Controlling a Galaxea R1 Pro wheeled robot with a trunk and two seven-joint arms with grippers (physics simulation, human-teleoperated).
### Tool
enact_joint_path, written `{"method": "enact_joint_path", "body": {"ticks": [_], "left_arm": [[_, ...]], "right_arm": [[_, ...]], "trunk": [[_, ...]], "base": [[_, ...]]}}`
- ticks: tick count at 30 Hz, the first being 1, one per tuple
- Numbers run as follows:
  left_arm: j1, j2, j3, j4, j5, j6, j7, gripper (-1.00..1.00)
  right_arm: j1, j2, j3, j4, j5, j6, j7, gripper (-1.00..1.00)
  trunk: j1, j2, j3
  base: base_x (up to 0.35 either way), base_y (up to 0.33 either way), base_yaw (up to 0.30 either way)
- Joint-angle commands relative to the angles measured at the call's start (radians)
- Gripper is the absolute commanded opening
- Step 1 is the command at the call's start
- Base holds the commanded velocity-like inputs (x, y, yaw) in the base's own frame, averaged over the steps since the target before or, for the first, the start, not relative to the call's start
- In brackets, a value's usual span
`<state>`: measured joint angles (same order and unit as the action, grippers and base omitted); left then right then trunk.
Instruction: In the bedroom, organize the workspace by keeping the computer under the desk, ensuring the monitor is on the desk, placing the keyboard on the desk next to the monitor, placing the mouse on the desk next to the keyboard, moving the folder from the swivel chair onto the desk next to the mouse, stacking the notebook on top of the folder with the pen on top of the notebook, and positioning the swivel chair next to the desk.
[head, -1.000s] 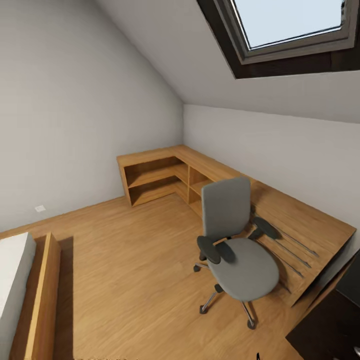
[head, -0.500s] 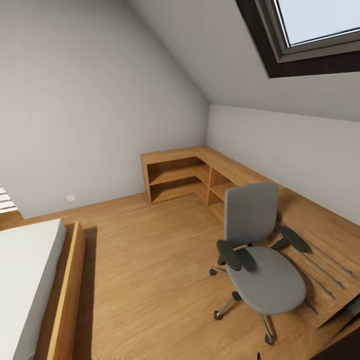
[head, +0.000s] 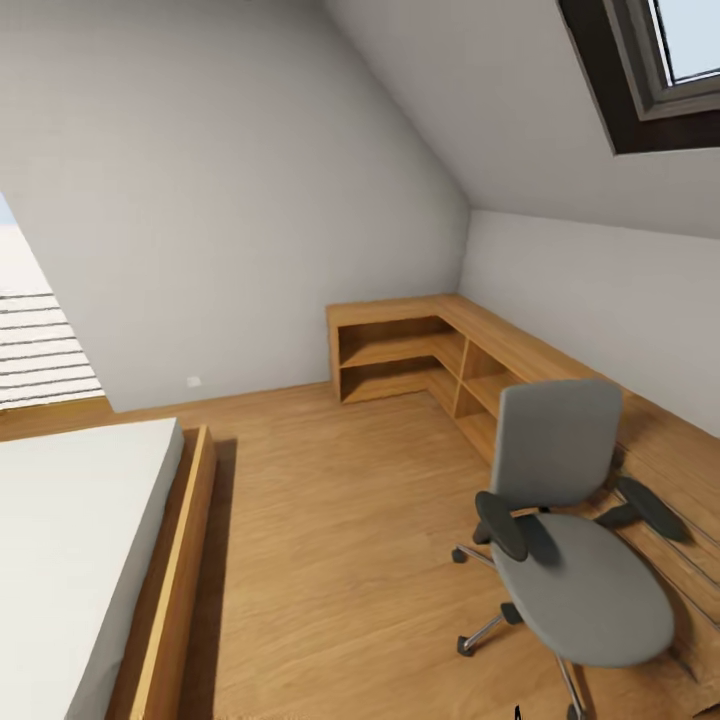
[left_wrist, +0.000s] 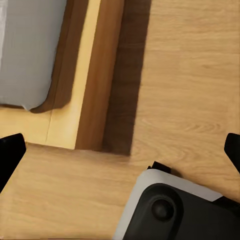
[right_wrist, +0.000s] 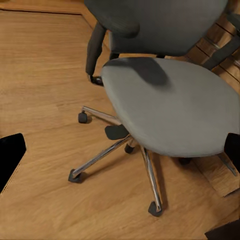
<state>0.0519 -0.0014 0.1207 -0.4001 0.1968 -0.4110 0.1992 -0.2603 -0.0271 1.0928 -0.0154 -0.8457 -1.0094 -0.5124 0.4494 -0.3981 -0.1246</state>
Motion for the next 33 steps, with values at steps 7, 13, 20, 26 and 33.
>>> {"method": "enact_joint_path", "body": {"ticks": [7, 13, 20, 26, 33], "left_arm": [[0.0, 0.0, -0.001, -0.002, 0.007, -0.002, 0.0, 1.0], [0.0, 0.0, -0.001, -0.002, 0.007, -0.002, 0.0, 1.0], [0.0, 0.0, -0.002, -0.002, 0.007, -0.002, 0.0, 1.0], [0.0, 0.0, -0.002, -0.002, 0.007, -0.002, 0.0, 1.0], [0.0, 0.0, -0.003, -0.002, 0.007, -0.002, -0.001, 1.0]], "right_arm": [[0.0, 0.0, 0.009, -0.001, -0.001, 0.0, -0.009, 1.0], [0.0, 0.0, 0.009, -0.001, 0.0, -0.008, -0.007, 1.0], [0.0, -0.002, 0.01, -0.001, 0.0, -0.013, -0.006, 1.0], [0.0, -0.007, 0.012, -0.001, 0.002, -0.02, -0.006, 1.0], [0.0, -0.012, 0.013, 0.001, 0.002, -0.038, -0.006, 1.0]], "trunk": [[0.001, -0.002, -0.002], [0.001, -0.002, 0.001], [0.001, -0.002, 0.011], [0.001, -0.002, 0.02], [0.001, -0.002, 0.032]], "base": [[0.0, 0.0, 0.297], [0.0, 0.0, 0.229], [0.0, 0.0, 0.042], [0.0, 0.0, 0.005], [0.103, 0.0, 0.0]]}}
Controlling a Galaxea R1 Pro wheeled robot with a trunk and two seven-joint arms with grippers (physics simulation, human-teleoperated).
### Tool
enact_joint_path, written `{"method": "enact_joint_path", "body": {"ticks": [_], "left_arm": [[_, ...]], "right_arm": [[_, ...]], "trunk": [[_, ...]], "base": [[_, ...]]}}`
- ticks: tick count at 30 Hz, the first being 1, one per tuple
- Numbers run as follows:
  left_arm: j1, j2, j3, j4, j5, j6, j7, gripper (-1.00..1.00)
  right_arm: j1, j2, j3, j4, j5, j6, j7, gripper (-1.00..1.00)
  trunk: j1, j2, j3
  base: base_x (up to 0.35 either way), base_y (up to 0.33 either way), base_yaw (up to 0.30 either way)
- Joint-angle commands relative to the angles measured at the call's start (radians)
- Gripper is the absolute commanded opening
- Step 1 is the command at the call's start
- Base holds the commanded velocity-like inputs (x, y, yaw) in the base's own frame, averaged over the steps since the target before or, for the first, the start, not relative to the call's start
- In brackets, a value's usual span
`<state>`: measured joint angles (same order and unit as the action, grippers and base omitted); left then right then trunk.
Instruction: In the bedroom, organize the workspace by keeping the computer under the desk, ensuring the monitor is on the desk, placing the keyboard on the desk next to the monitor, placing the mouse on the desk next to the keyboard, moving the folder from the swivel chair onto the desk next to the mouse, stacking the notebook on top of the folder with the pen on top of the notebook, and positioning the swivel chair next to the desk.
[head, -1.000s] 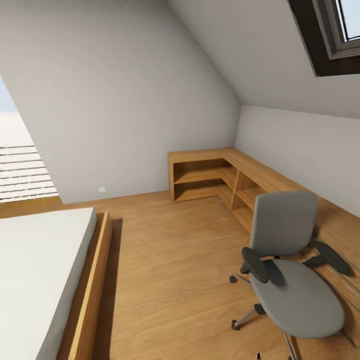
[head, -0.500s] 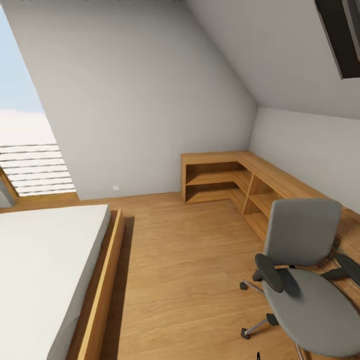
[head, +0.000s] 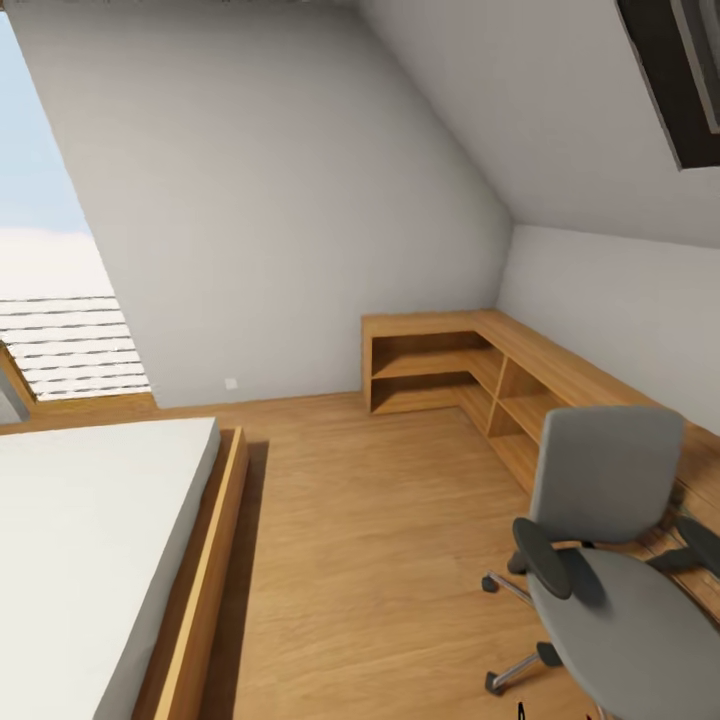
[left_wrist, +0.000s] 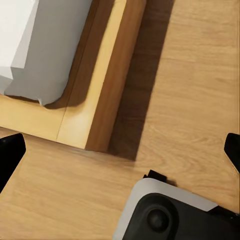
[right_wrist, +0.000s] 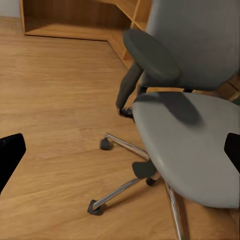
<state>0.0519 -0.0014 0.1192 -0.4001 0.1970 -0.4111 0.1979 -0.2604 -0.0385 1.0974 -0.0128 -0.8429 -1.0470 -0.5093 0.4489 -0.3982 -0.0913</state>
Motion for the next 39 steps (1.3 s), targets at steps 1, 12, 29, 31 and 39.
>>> {"method": "enact_joint_path", "body": {"ticks": [1, 12, 29, 31, 39], "left_arm": [[0.0, 0.0, -0.001, -0.002, 0.007, -0.002, 0.0, 1.0], [0.0, 0.0, -0.001, -0.002, 0.007, -0.001, -0.004, 1.0], [0.0, 0.0, -0.001, -0.002, 0.007, -0.001, -0.003, 1.0], [0.0, 0.0, -0.001, -0.002, 0.007, -0.001, -0.004, 1.0], [0.0, 0.0, -0.001, -0.002, 0.007, -0.001, -0.004, 1.0]], "right_arm": [[0.0, -0.001, 0.008, -0.001, -0.001, 0.0, -0.009, 1.0], [0.0, 0.0, 0.006, -0.004, -0.001, 0.0, -0.009, 1.0], [0.0, 0.0, 0.003, -0.006, -0.002, 0.0, -0.009, 1.0], [0.0, 0.0, 0.003, -0.006, -0.002, 0.0, -0.009, 1.0], [0.0, 0.0, 0.004, -0.006, -0.002, 0.001, -0.009, 1.0]], "trunk": [[0.001, -0.002, 0.0], [0.001, -0.002, 0.012], [0.001, -0.002, 0.013], [0.001, -0.002, 0.013], [0.001, -0.002, 0.013]], "base": [[0.257, 0.0, 0.0], [0.314, 0.0, 0.0], [0.332, 0.0, 0.07], [0.333, 0.0, 0.25], [0.333, 0.0, 0.151]]}}
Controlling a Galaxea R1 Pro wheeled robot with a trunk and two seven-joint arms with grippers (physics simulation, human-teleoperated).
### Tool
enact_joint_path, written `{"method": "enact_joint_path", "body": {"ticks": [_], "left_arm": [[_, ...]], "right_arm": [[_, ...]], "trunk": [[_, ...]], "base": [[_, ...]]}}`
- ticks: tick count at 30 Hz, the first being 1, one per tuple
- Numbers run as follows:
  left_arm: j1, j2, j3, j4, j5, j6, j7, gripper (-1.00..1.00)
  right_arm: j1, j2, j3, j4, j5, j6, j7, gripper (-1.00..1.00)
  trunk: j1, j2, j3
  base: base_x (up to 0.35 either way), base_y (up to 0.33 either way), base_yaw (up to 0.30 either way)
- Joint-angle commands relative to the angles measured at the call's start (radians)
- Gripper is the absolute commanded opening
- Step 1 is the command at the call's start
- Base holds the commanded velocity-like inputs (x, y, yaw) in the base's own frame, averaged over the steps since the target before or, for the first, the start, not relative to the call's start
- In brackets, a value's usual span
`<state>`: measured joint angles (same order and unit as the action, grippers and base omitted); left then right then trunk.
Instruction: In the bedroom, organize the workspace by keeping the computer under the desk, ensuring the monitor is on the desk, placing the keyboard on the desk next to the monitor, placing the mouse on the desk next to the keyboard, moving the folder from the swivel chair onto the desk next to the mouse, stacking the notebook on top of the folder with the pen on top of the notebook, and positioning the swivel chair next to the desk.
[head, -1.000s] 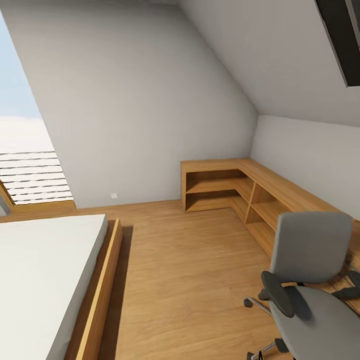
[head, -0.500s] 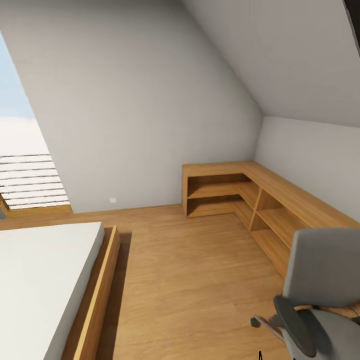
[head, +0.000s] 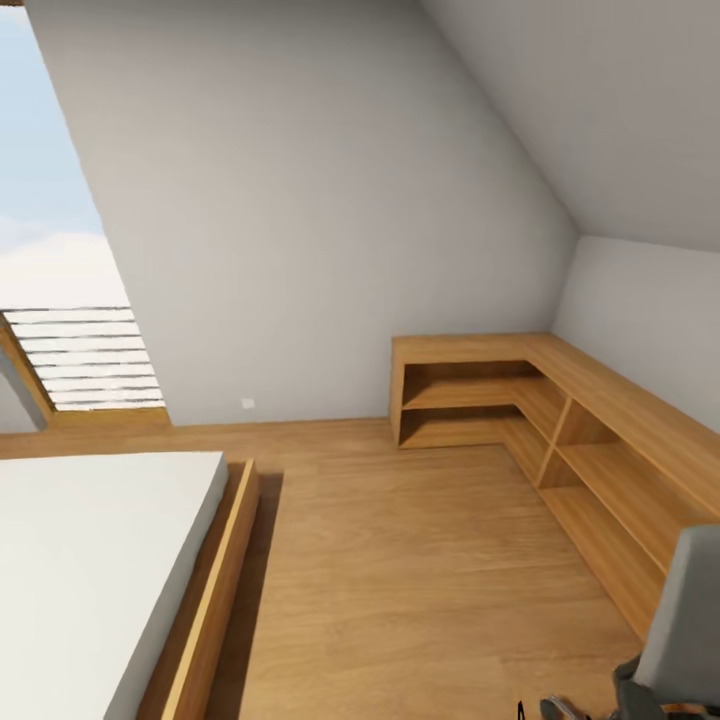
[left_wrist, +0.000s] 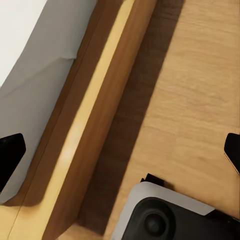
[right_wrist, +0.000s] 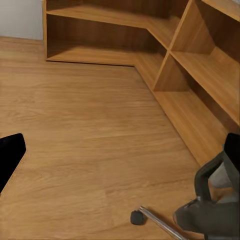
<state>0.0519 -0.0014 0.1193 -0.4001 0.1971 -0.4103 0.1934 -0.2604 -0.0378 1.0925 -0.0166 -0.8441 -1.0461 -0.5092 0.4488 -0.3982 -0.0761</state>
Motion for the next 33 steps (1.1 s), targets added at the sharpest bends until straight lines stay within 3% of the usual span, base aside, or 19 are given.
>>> {"method": "enact_joint_path", "body": {"ticks": [1, 33], "left_arm": [[0.0, 0.0, -0.001, -0.002, 0.007, -0.002, 0.0, 1.0], [0.0, 0.0, -0.001, -0.001, 0.007, -0.001, 0.0, 1.0]], "right_arm": [[0.0, -0.001, 0.009, -0.002, -0.001, 0.0, -0.009, 1.0], [0.0, -0.002, 0.01, 0.003, -0.001, 0.003, -0.008, 1.0]], "trunk": [[0.001, -0.002, -0.002], [0.001, -0.002, -0.002]], "base": [[0.333, 0.0, 0.036], [0.333, 0.0, 0.003]]}}
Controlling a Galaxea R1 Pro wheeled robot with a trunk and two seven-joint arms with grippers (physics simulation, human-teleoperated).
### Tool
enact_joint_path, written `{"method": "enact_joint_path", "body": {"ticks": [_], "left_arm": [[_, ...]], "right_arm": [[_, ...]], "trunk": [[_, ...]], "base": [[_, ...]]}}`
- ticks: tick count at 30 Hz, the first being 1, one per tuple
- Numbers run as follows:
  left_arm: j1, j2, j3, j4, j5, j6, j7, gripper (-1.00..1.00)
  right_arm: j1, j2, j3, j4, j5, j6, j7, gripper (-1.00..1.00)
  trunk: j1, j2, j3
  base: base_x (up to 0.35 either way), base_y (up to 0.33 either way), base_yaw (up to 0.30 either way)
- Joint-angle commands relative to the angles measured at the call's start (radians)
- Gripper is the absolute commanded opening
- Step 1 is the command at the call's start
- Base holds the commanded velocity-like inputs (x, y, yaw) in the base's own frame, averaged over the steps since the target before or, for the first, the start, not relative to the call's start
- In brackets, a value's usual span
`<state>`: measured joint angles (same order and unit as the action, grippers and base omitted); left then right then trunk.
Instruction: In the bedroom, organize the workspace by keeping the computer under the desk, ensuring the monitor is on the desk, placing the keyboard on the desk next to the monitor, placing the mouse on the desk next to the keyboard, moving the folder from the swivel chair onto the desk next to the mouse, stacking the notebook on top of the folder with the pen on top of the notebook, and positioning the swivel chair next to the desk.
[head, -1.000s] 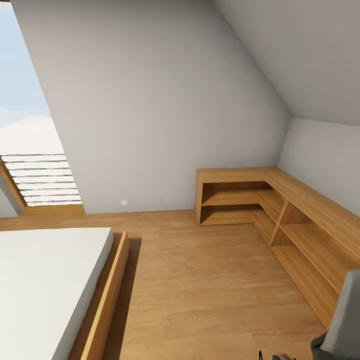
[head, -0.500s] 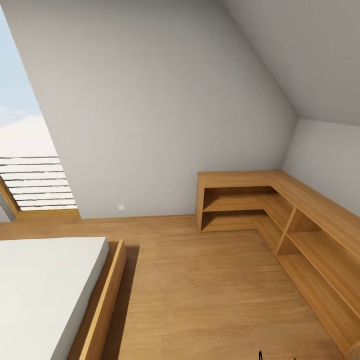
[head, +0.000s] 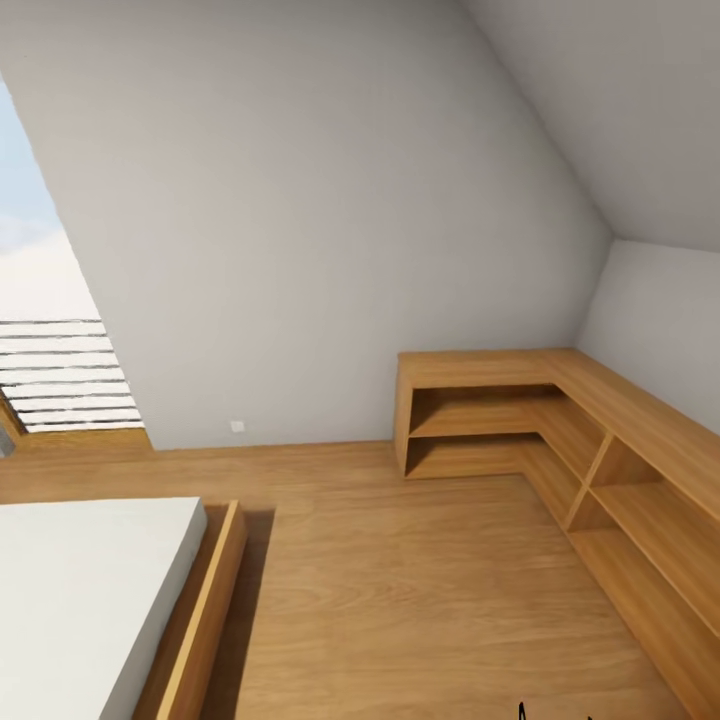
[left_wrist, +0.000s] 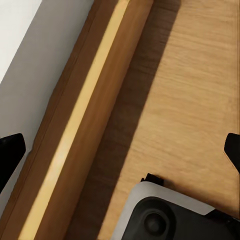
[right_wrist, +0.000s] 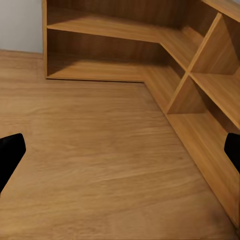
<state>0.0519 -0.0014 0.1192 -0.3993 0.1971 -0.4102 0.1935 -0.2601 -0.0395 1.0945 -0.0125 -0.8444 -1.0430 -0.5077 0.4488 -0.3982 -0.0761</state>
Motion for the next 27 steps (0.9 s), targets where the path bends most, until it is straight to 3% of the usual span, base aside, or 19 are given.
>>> {"method": "enact_joint_path", "body": {"ticks": [1, 27], "left_arm": [[0.0, 0.0, -0.001, -0.002, 0.007, -0.002, 0.0, 1.0], [0.0, 0.0, -0.001, -0.001, 0.007, -0.001, 0.0, 1.0]], "right_arm": [[-0.001, 0.0, 0.008, -0.001, -0.001, 0.0, -0.009, 1.0], [-0.001, 0.0, 0.01, 0.0, 0.0, 0.0, -0.009, 1.0]], "trunk": [[0.001, -0.002, -0.002], [0.001, -0.002, -0.002]], "base": [[0.334, 0.0, 0.0], [0.334, 0.0, 0.0]]}}
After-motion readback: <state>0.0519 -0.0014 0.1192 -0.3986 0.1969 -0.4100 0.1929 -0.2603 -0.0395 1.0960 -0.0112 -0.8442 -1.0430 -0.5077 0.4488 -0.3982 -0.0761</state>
